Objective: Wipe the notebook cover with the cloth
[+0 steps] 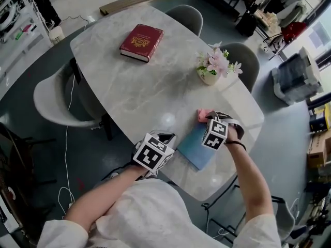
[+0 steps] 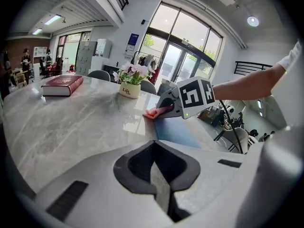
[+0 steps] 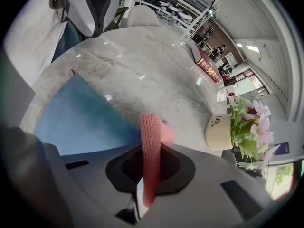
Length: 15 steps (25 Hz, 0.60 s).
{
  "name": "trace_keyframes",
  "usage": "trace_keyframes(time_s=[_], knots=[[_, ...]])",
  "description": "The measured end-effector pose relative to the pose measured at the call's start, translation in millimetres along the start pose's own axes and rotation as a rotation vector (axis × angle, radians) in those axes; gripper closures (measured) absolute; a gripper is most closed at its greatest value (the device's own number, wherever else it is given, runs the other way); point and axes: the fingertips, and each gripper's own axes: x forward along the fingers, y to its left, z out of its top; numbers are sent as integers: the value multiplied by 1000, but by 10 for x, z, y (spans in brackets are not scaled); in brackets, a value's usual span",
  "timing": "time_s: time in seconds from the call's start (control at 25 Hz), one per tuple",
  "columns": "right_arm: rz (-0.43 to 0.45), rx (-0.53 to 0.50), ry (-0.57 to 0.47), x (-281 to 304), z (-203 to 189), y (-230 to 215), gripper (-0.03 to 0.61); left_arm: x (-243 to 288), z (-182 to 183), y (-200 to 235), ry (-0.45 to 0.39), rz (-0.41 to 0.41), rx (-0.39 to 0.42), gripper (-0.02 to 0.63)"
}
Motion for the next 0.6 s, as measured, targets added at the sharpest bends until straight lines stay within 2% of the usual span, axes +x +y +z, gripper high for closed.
trace_keyframes(time_s=[0.6], knots=[[27, -30, -6, -69, 90, 266, 563, -66, -36, -111, -3, -3, 19, 607]])
